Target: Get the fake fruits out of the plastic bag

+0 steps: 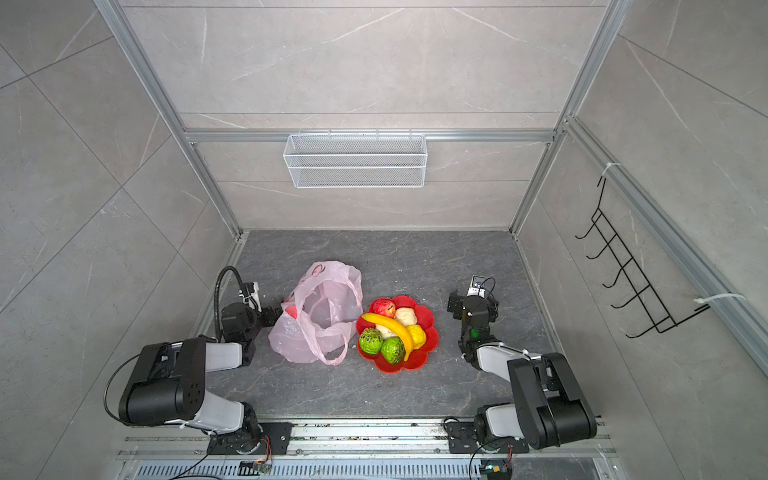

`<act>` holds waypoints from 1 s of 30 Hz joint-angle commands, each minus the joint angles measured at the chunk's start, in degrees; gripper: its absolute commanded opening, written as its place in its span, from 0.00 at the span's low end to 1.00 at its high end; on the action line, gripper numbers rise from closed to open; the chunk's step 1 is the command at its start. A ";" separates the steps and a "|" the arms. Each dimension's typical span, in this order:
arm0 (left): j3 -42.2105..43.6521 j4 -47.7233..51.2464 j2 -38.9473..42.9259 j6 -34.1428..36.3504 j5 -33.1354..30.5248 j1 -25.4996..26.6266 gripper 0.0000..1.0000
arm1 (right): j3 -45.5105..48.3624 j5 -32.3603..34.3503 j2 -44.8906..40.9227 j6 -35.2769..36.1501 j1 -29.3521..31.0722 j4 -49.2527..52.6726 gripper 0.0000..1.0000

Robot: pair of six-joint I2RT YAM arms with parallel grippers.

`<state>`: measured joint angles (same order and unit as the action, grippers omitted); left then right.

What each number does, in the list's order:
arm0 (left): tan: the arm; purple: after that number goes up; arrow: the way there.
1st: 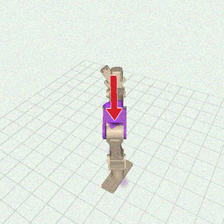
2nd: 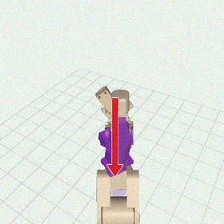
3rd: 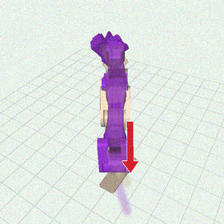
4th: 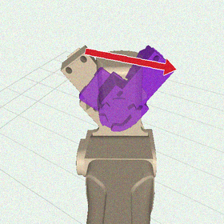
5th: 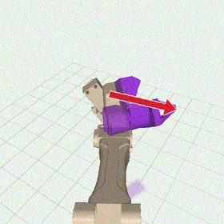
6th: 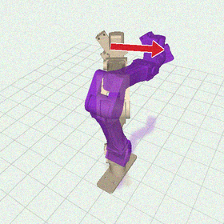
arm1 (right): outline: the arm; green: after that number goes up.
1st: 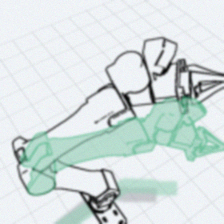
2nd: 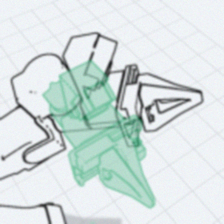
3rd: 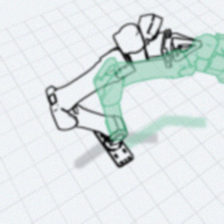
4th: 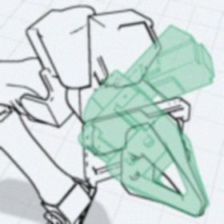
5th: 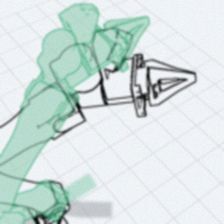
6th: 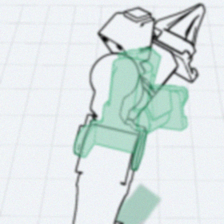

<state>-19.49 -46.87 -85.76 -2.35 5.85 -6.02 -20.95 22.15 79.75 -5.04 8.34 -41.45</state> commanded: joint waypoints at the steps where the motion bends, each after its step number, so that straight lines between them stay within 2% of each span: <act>1: -1.48 -1.02 -0.28 1.65 -1.93 0.22 1.00 | 0.61 1.58 1.98 0.83 0.19 -5.12 0.99; 8: -1.70 -0.73 -0.29 1.32 -3.91 0.64 1.00 | 1.35 0.21 1.71 1.31 0.20 -5.83 0.99; 17: -1.70 -0.71 -0.29 1.32 -3.91 0.74 1.00 | 1.96 -5.61 3.28 3.56 0.21 -8.44 0.99; 21: -1.70 -0.72 -0.29 1.29 -3.91 0.74 1.00 | 1.99 -6.60 8.34 4.70 0.18 -14.70 0.99; 23: -1.70 -0.68 -0.25 1.35 -3.92 0.73 1.00 | 1.25 -6.79 6.47 4.01 0.14 -9.49 0.99; 25: -1.65 -0.68 -0.29 1.33 -3.91 0.74 1.00 | 1.46 -7.08 7.79 4.32 0.21 -12.14 0.99; 30: -1.65 -0.68 -0.29 1.36 -3.93 0.74 1.00 | 0.93 -7.47 7.45 4.07 0.02 -10.44 0.99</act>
<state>-19.66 -46.28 -85.76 -2.31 2.85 -5.61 -20.01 15.55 86.80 -1.65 8.34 -50.92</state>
